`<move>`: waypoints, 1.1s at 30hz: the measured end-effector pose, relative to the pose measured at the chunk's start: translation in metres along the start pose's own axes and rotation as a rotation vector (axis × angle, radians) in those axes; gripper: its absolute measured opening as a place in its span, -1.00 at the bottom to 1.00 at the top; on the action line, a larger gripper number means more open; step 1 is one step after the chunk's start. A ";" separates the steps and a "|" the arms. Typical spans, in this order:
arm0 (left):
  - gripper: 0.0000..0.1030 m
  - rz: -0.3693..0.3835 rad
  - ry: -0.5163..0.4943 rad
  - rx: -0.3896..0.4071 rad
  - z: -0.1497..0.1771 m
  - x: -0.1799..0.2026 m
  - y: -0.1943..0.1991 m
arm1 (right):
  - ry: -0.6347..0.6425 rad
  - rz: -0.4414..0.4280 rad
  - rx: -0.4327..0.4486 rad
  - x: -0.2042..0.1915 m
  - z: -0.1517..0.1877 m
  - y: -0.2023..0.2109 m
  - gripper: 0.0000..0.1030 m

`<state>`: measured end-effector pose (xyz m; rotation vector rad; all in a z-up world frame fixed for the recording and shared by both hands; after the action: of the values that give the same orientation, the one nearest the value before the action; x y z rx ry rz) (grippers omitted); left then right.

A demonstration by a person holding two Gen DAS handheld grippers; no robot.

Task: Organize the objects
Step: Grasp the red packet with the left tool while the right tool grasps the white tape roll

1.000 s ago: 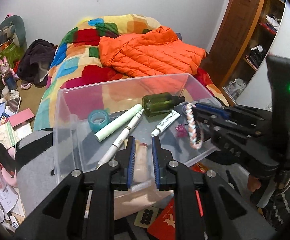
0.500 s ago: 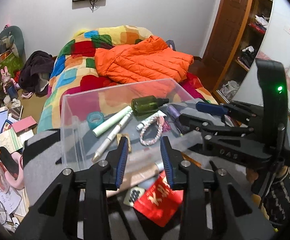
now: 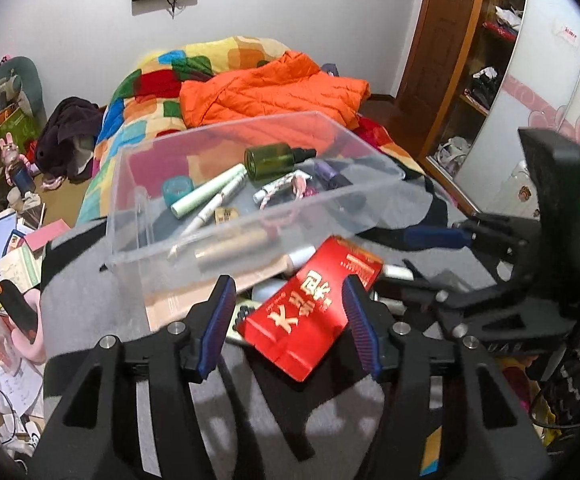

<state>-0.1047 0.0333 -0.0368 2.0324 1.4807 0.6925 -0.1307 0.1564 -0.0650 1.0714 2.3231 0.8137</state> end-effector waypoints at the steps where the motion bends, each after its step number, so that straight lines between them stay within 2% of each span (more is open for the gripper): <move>1: 0.09 0.000 0.003 -0.011 0.002 -0.001 -0.002 | 0.000 0.001 -0.010 0.000 0.004 -0.003 0.15; 4: 0.10 0.008 0.008 -0.033 0.006 0.000 -0.005 | -0.013 -0.012 -0.026 0.001 0.014 -0.013 0.15; 5: 0.10 0.011 0.007 -0.040 0.006 0.001 -0.007 | -0.017 -0.020 -0.029 0.002 0.016 -0.015 0.10; 6: 0.10 0.012 0.001 -0.047 0.007 0.003 -0.009 | -0.019 -0.025 -0.030 0.003 0.018 -0.015 -0.11; 7: 0.10 0.012 -0.005 -0.051 0.007 0.004 -0.011 | -0.022 -0.032 -0.034 0.003 0.020 -0.016 -0.23; 8: 0.10 0.015 -0.014 -0.057 0.007 0.006 -0.013 | -0.029 -0.042 -0.036 0.005 0.022 -0.016 -0.25; 12: 0.21 0.052 -0.046 -0.095 0.006 0.020 -0.028 | -0.056 -0.018 0.000 0.015 0.028 -0.002 -0.25; 21: 0.23 0.086 -0.097 -0.202 0.007 0.041 -0.073 | -0.160 0.027 0.043 0.057 0.031 0.029 -0.25; 24: 0.23 0.103 -0.103 -0.207 0.009 0.048 -0.073 | -0.170 0.032 0.058 0.063 0.031 0.035 -0.25; 28: 0.23 0.186 -0.105 -0.228 0.017 0.064 -0.063 | -0.185 0.028 0.080 0.069 0.028 0.039 -0.25; 33: 0.23 0.132 -0.151 -0.213 0.013 0.069 -0.060 | -0.205 0.020 0.093 0.075 0.027 0.041 -0.25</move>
<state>-0.1184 0.1136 -0.0805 1.9829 1.1454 0.7009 -0.1371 0.2460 -0.0685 1.1619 2.1987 0.5780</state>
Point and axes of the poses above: each gripper's, at about its wrist camera, not at the fingertips, and y roughly against the way its jaws point, x to its right, z to its underside, the point moved 5 cm from there along -y, roughly the way its jaws point, and after that the axes turned 8 degrees about x, right-handed, at the moved point
